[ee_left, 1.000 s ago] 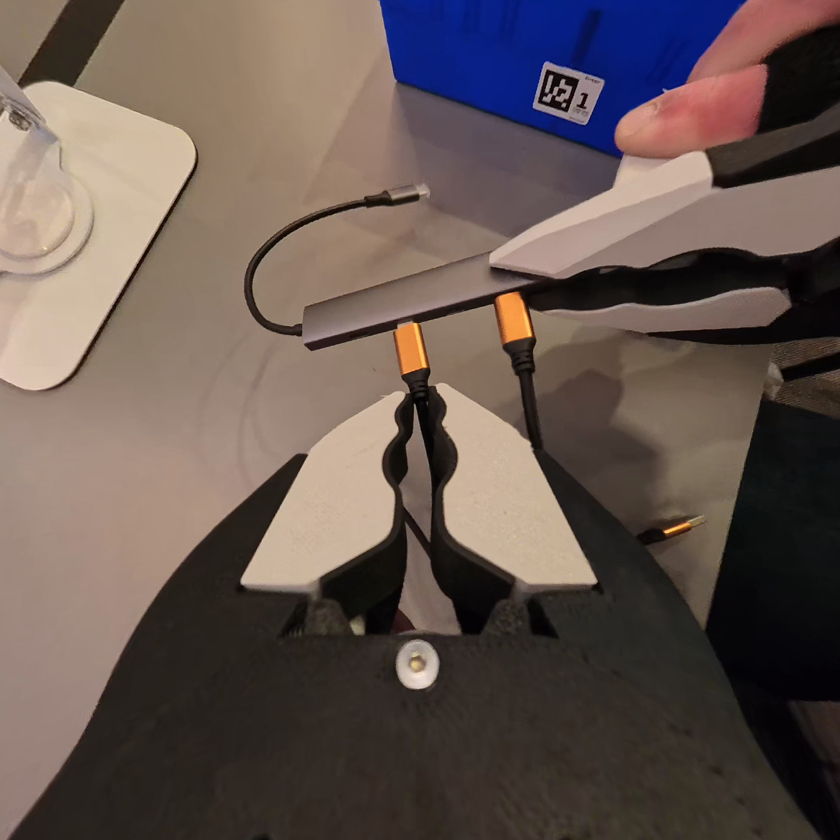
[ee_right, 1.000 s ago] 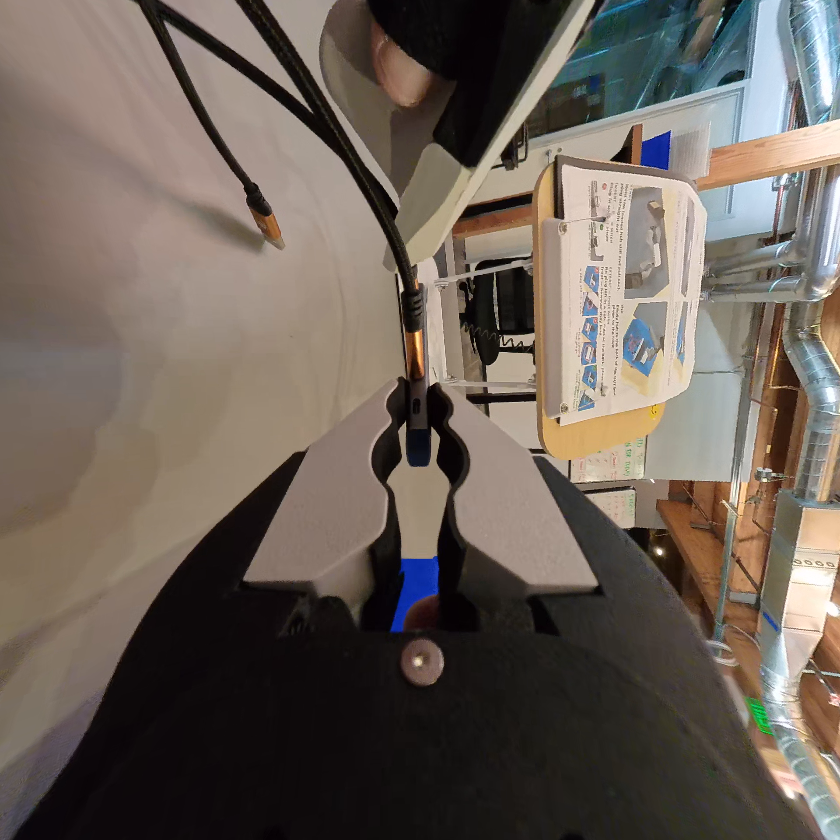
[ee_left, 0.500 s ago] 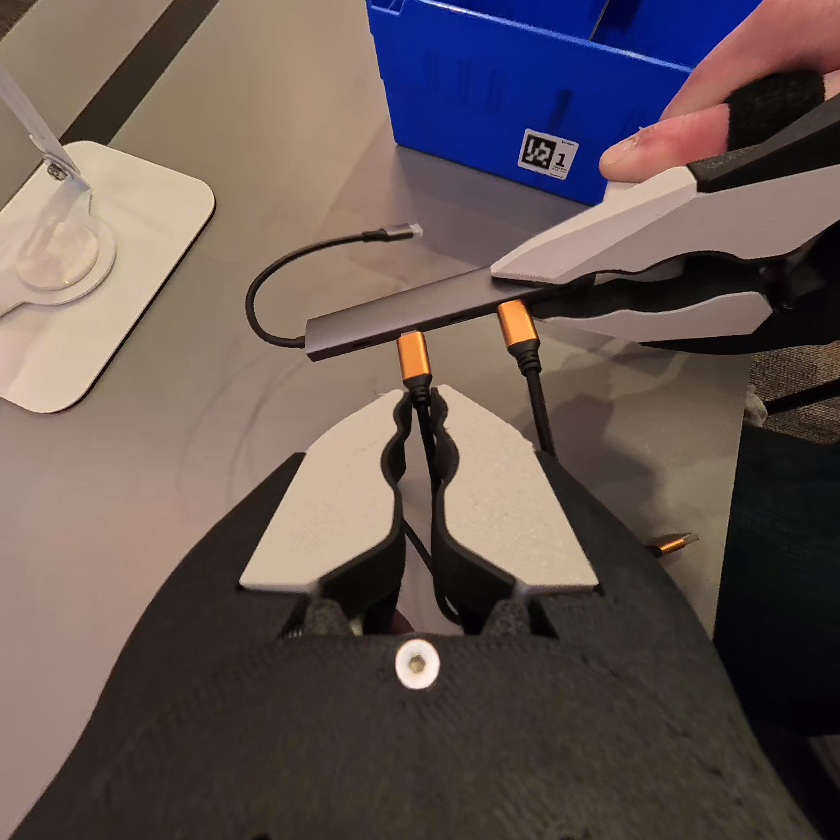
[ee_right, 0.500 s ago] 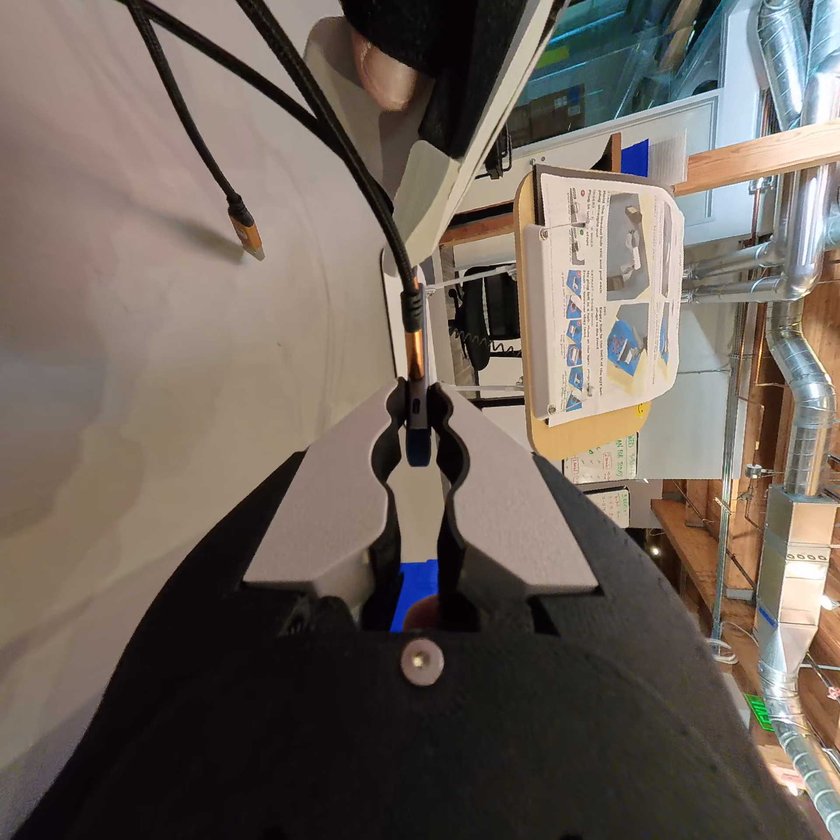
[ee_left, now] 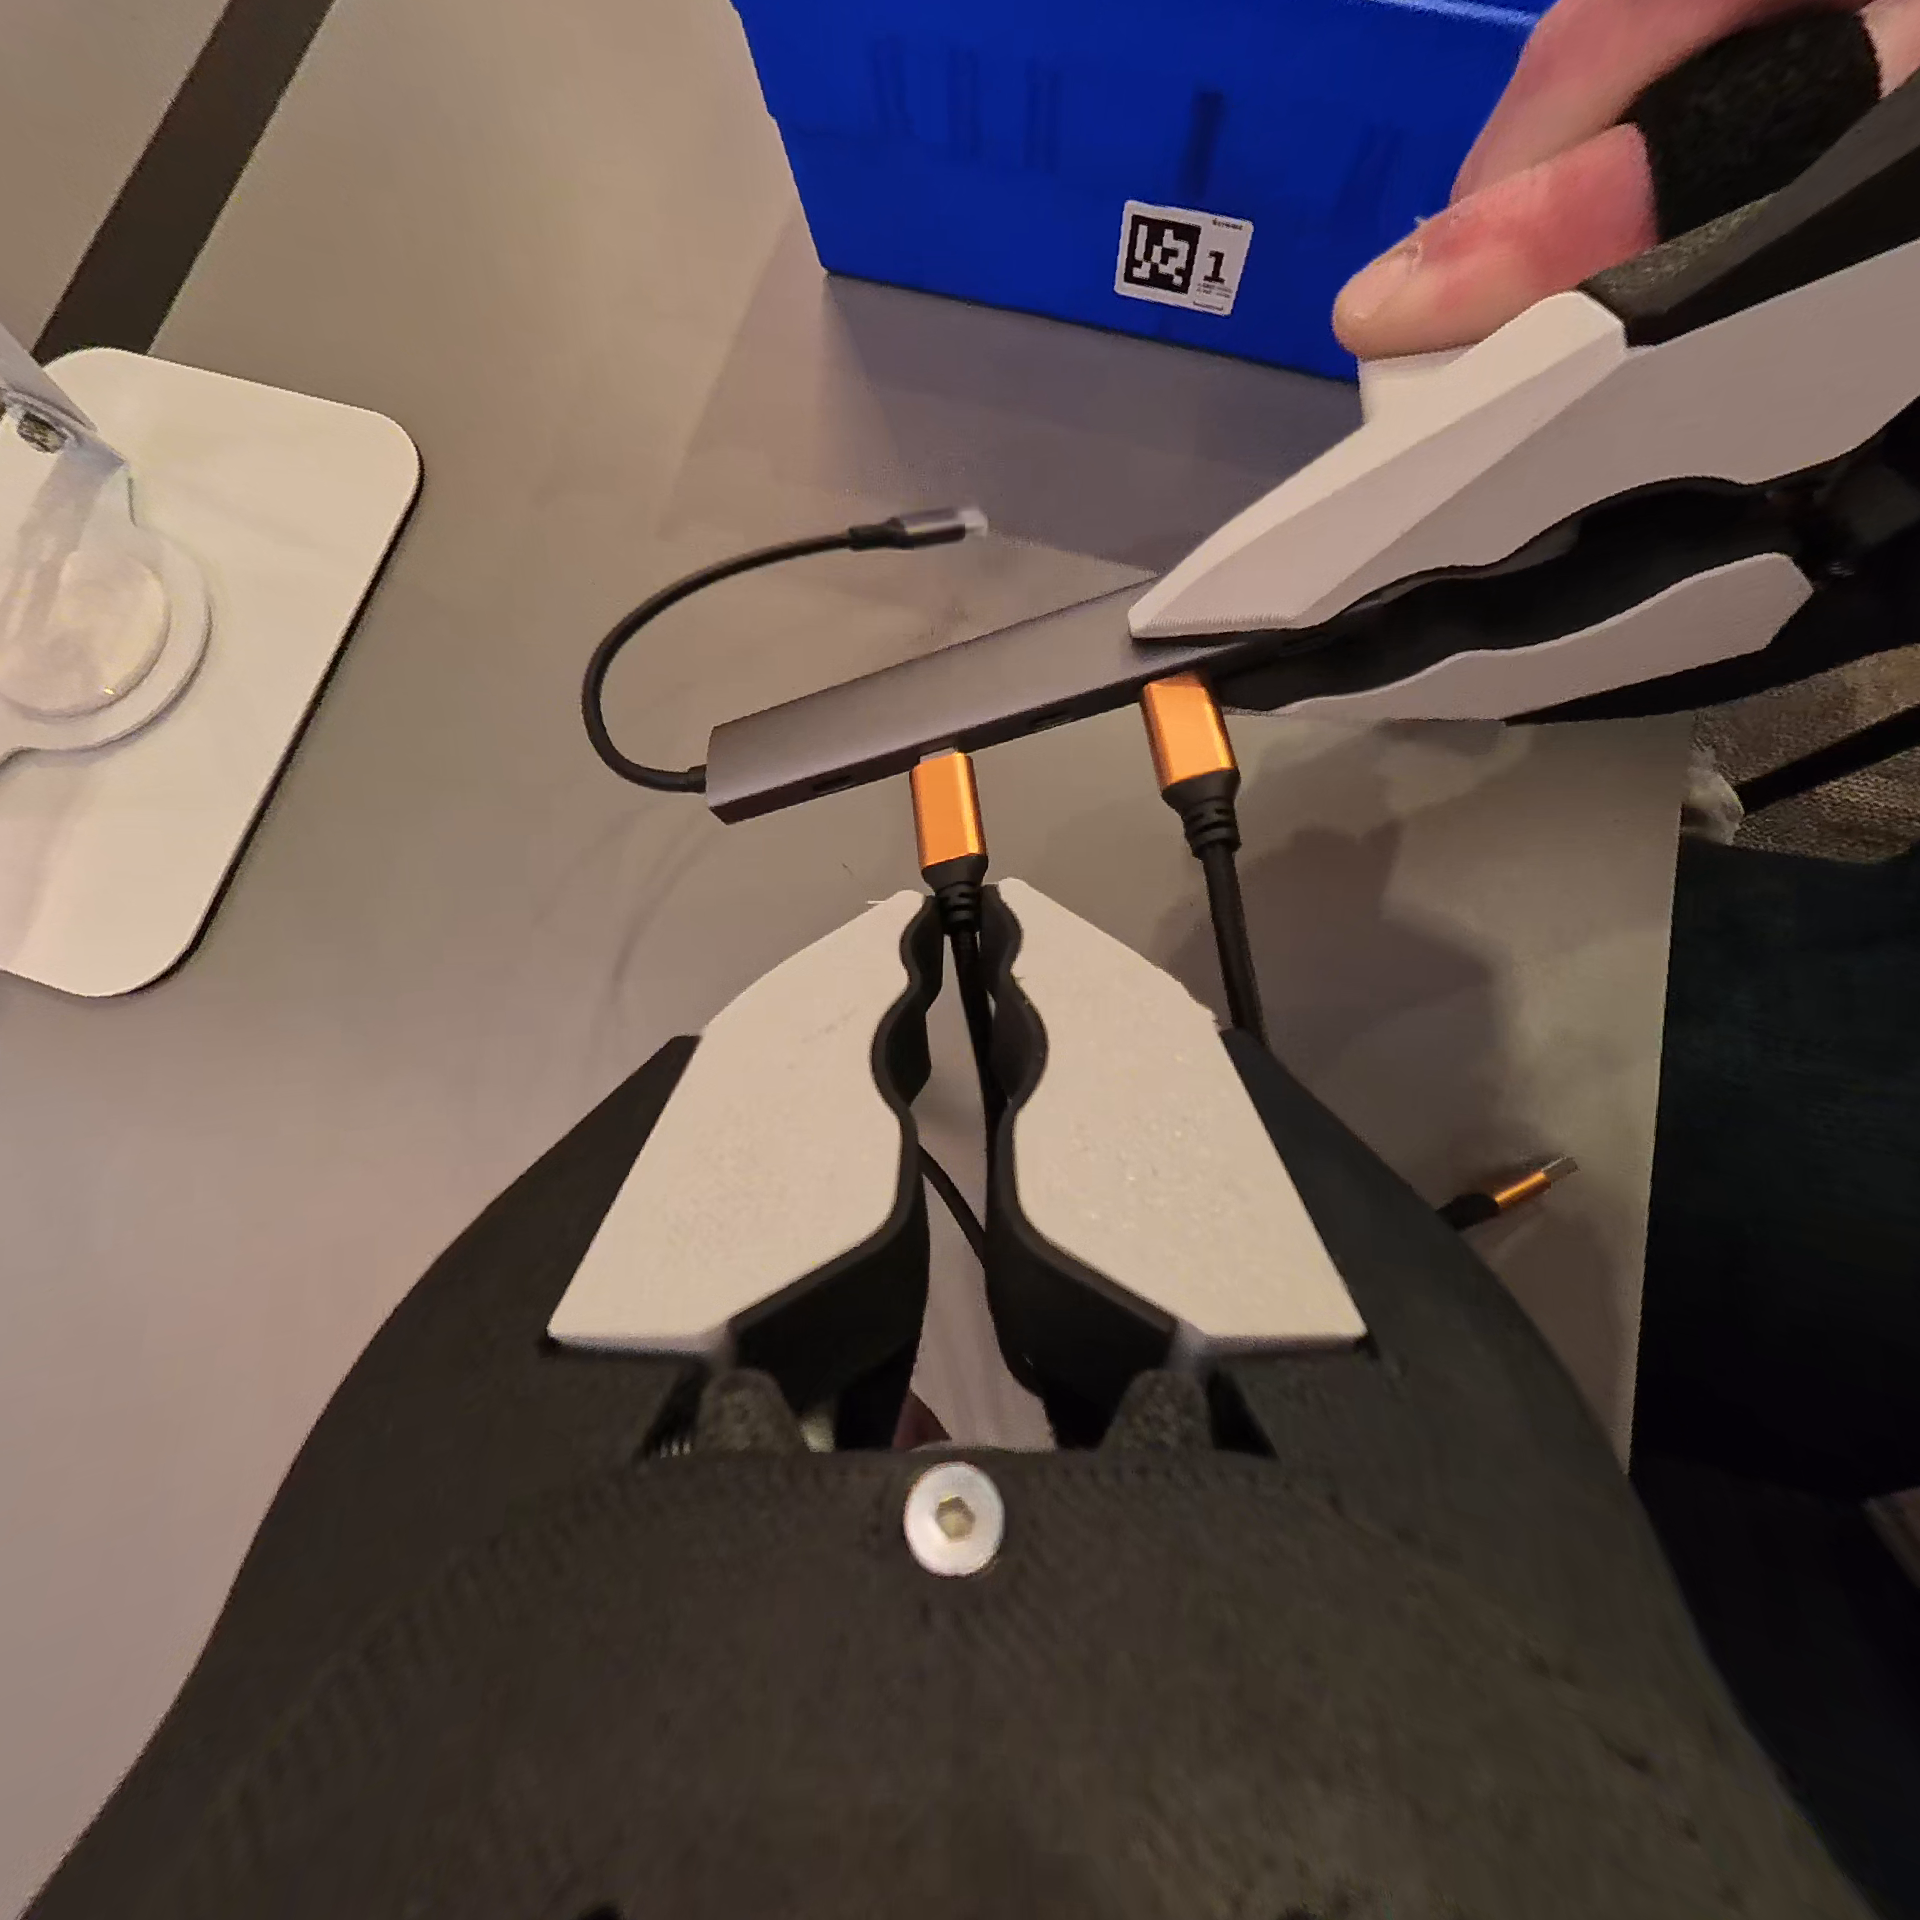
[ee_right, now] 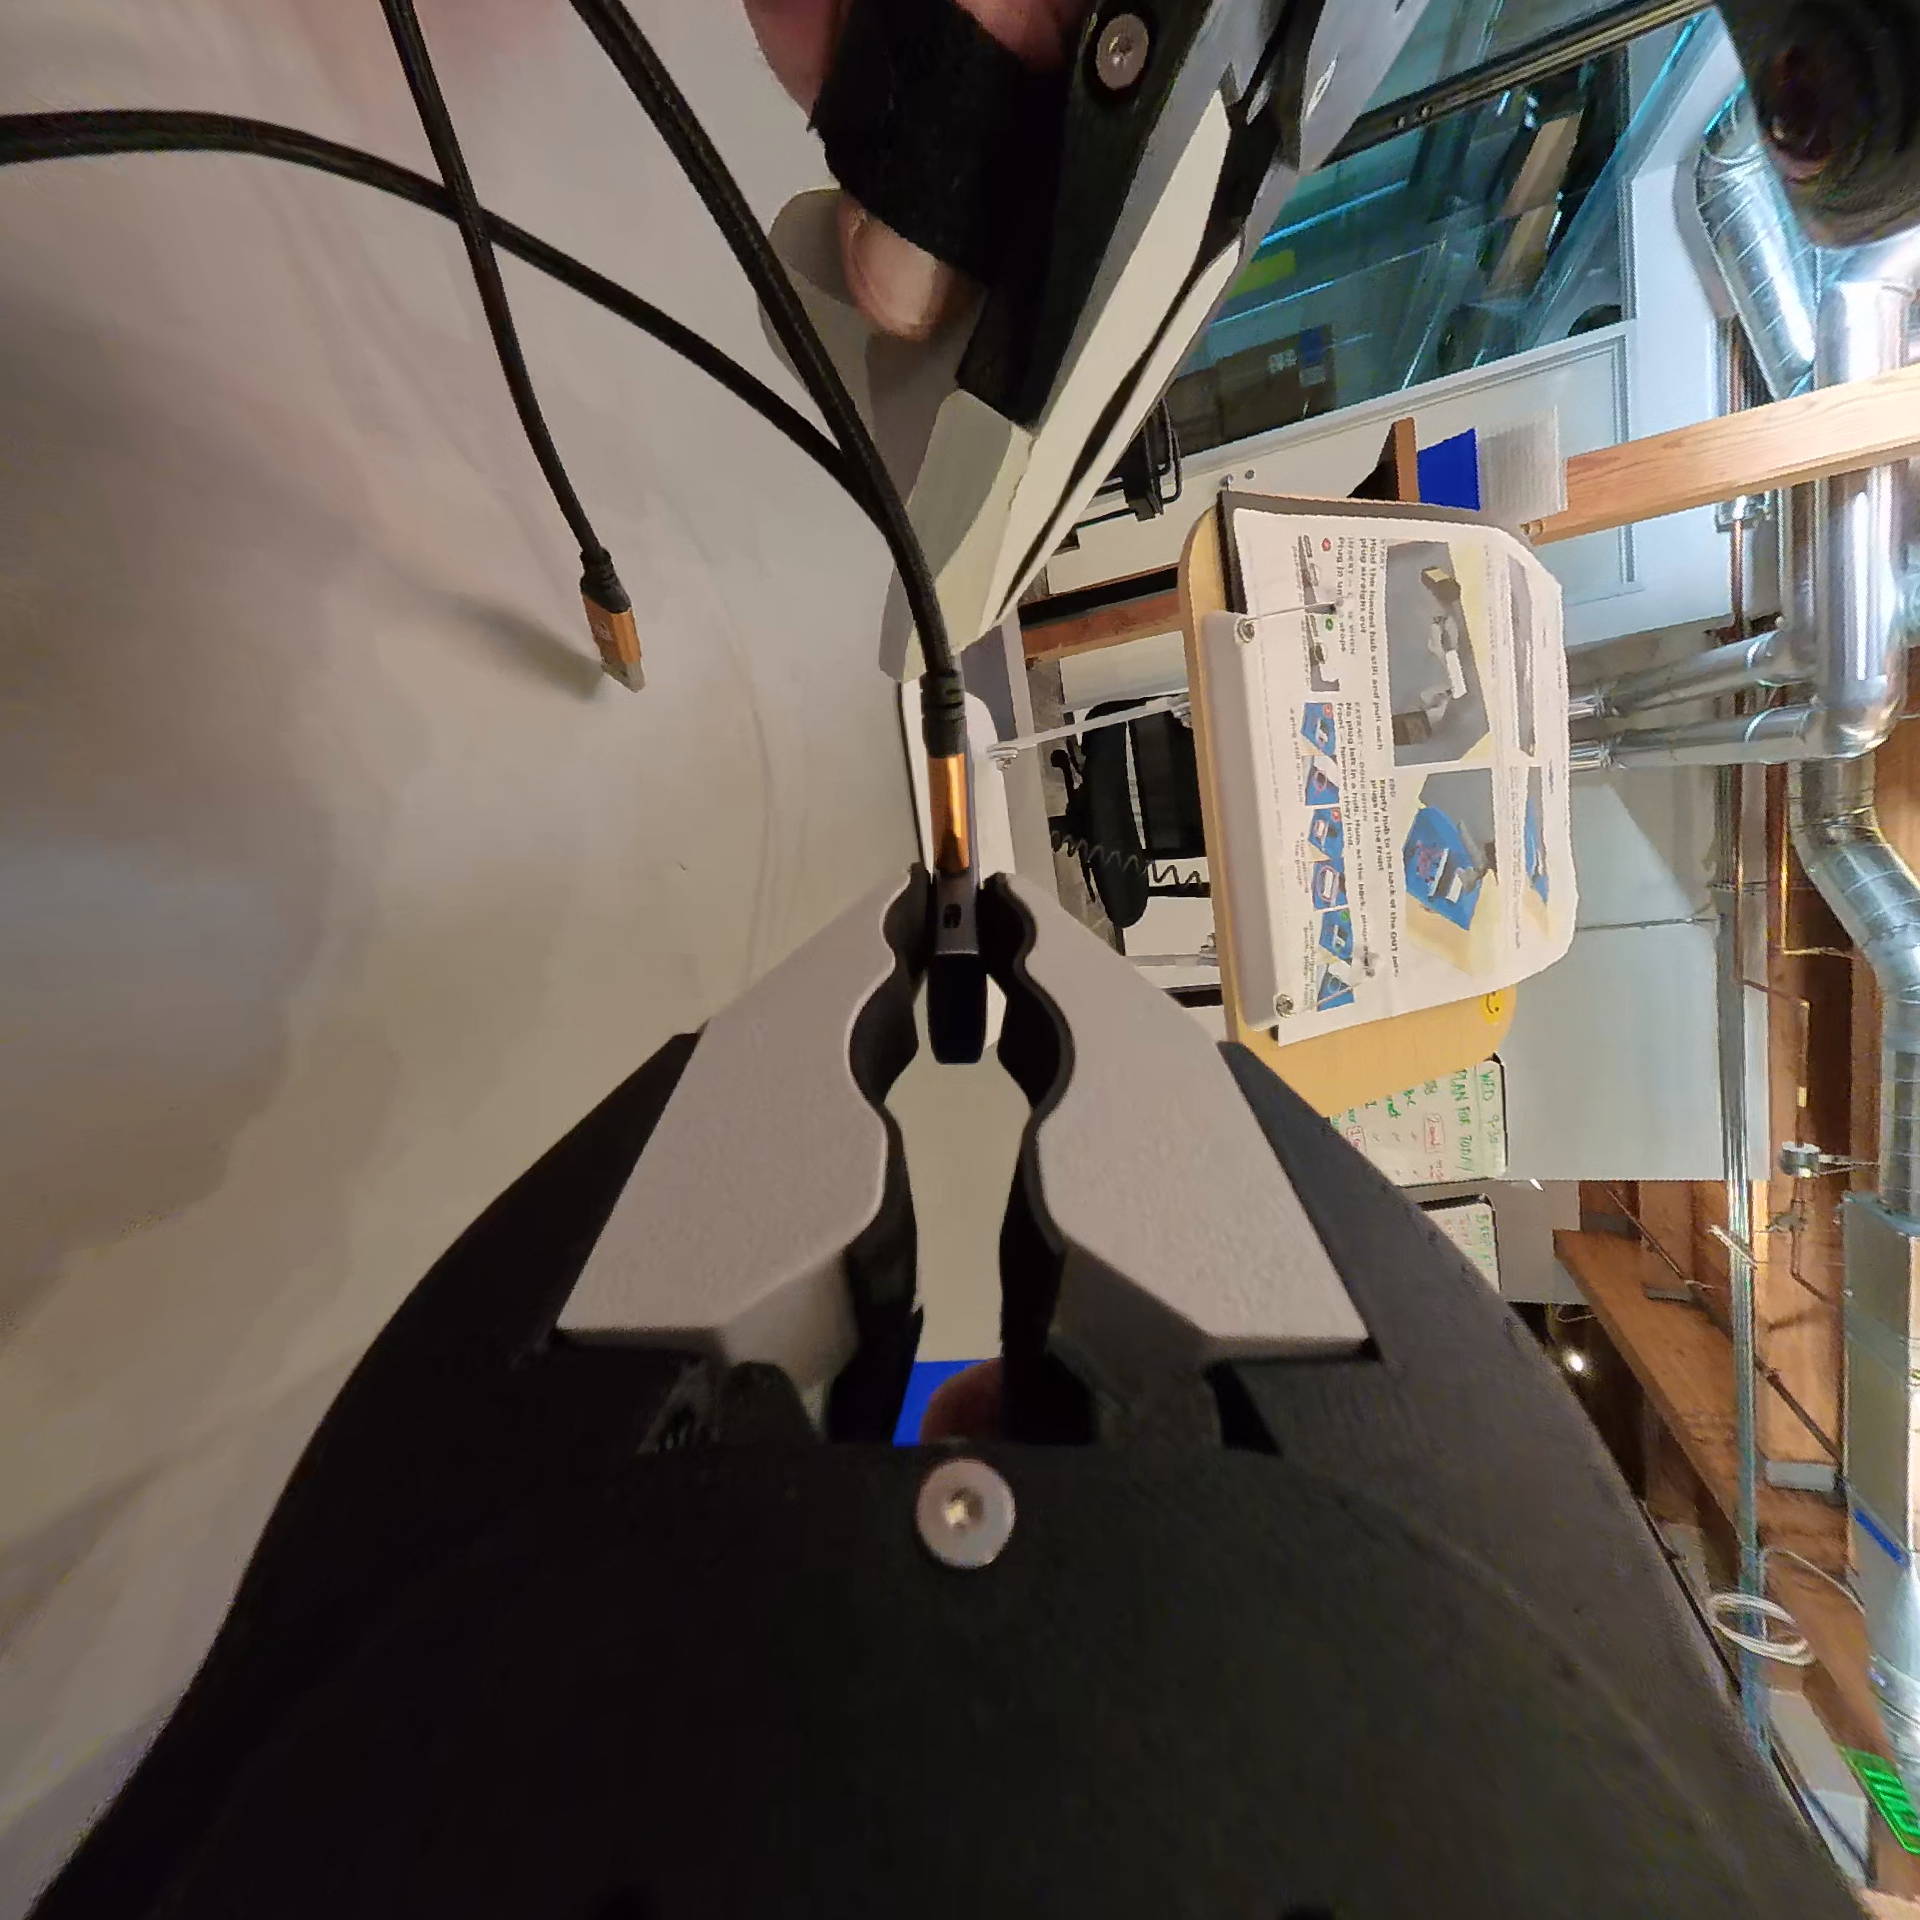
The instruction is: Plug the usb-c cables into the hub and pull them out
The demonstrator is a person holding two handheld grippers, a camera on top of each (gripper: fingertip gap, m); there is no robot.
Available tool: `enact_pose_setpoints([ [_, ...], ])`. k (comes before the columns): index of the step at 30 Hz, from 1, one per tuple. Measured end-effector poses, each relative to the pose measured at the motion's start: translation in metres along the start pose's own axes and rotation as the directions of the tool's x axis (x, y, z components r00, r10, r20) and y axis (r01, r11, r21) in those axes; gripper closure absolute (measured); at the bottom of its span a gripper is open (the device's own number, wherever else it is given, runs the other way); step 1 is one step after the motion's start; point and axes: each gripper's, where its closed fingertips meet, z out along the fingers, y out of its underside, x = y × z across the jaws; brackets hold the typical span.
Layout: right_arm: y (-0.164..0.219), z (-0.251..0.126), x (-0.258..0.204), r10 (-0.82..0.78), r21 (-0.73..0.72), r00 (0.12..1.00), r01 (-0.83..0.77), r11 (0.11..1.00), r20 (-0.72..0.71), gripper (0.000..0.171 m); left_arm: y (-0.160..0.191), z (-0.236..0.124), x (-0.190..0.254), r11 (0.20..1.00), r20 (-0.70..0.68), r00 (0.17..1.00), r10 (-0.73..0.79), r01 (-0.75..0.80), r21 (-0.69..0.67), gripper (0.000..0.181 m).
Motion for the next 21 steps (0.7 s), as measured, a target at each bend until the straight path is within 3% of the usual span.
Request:
enact_pose_setpoints([
  [1,0.0,0.0,-0.002,0.0,0.001,1.0,0.0,1.0,0.003,0.164,0.002,0.0,0.001,1.0,-0.005,1.0,0.008,-0.008,-0.006,0.175],
  [8,0.0,-0.001,-0.004,0.023,0.0,1.0,-0.023,1.0,0.004,0.164,0.005,0.003,0.004,1.0,-0.012,1.0,0.02,-0.02,-0.004,0.175],
  [21,0.005,0.001,-0.032,0.214,-0.028,0.972,-0.212,0.977,0.101,0.164,0.026,0.019,0.007,0.999,-0.003,1.0,-0.014,0.014,-0.032,0.175],
])
